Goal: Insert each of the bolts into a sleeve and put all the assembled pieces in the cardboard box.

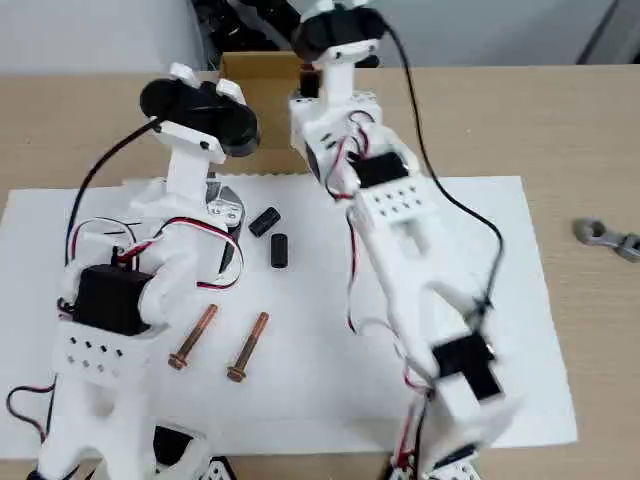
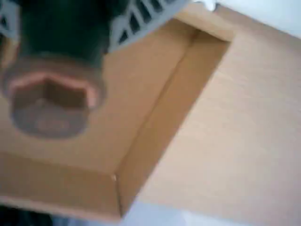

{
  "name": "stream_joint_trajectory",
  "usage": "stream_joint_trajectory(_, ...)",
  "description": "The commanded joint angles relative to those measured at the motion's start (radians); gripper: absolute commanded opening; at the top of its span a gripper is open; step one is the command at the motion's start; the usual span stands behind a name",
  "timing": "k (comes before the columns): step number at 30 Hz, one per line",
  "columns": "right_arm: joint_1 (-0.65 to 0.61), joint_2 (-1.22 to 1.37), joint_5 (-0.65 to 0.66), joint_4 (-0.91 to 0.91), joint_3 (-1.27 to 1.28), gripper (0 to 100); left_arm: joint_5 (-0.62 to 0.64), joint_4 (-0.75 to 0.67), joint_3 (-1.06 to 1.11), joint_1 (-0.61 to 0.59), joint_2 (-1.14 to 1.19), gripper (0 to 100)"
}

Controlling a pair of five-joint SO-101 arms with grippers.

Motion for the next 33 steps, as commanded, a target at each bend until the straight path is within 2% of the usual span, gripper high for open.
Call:
stream_joint_trajectory(1,0.021,0.159,-0.005,0.004,-0.232,0.4,-0.006,-0.051,0.022,-0.008,-0.02,1)
stream_joint_trajectory(8,0.05,0.464,-0.005,0.007,-0.497,0.7,-0.006,-0.063,0.051,-0.008,-0.02,1)
stream_joint_trajectory(14,0.051,0.636,-0.005,0.09,-0.652,0.8,-0.006,-0.063,0.053,-0.008,-0.02,1)
stream_joint_trajectory(24,0.076,0.78,-0.005,0.101,-0.761,0.9,-0.006,-0.055,0.054,-0.008,-0.02,1)
stream_joint_trajectory(28,0.076,0.779,-0.005,0.196,-0.766,1.3,-0.002,-0.055,0.054,-0.008,-0.02,1)
stream_joint_trajectory(30,0.076,0.762,-0.005,0.245,-0.766,5.6,0.0,-0.057,0.054,-0.008,-0.02,1)
stream_joint_trajectory(33,0.076,0.713,-0.011,0.312,-0.766,18.8,0.0,-0.055,0.054,-0.008,-0.02,1)
